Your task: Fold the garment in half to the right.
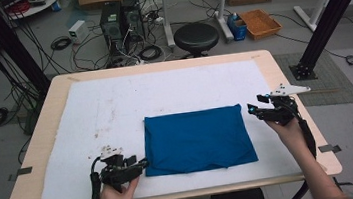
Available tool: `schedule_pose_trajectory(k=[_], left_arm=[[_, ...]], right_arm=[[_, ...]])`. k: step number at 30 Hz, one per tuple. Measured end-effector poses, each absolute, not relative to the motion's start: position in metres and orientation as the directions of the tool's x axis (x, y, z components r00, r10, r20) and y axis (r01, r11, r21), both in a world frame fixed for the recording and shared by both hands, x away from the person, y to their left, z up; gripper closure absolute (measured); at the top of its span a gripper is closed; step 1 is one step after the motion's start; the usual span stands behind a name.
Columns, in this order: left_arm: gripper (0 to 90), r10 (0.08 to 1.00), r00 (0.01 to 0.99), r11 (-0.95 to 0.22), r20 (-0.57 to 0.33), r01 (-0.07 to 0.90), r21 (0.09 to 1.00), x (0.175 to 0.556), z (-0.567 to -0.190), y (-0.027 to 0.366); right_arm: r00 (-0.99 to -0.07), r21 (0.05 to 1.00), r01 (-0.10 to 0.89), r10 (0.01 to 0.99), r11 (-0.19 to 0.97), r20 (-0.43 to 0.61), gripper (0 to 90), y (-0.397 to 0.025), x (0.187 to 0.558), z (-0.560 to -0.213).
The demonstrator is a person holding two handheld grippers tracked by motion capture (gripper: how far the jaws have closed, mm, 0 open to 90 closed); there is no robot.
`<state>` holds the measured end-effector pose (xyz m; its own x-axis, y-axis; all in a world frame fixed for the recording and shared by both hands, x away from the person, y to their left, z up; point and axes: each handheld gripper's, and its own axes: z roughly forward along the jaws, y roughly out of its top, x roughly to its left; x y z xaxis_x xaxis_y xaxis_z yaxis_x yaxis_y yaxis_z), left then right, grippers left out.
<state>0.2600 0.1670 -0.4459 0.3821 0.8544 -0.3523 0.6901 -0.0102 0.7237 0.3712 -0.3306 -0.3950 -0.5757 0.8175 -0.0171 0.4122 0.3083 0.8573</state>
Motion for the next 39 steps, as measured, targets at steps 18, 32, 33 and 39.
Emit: schedule_pose_trajectory(k=[18,32,33,39], left_arm=[[48.3,0.896,0.351,-0.032,-0.274,0.664,0.747,0.253,-0.451,0.135],[50.0,0.930,0.342,-0.120,-0.137,0.632,0.766,0.248,-0.451,0.119],[52.6,0.931,0.332,-0.105,-0.149,0.637,0.763,0.249,-0.451,0.122],[56.9,0.934,0.330,-0.110,-0.139,0.636,0.764,0.250,-0.451,0.123]], right_arm=[[-0.669,0.863,0.337,0.741,0.376,-0.061,43.6,-0.273,0.374,-0.382],[-0.759,0.840,0.287,0.644,0.460,-0.094,45.2,-0.175,0.394,-0.381],[-0.768,0.842,0.281,0.635,0.460,-0.090,46.8,-0.167,0.396,-0.381],[-0.805,0.826,0.316,0.593,0.466,-0.026,53.0,-0.120,0.416,-0.385]])
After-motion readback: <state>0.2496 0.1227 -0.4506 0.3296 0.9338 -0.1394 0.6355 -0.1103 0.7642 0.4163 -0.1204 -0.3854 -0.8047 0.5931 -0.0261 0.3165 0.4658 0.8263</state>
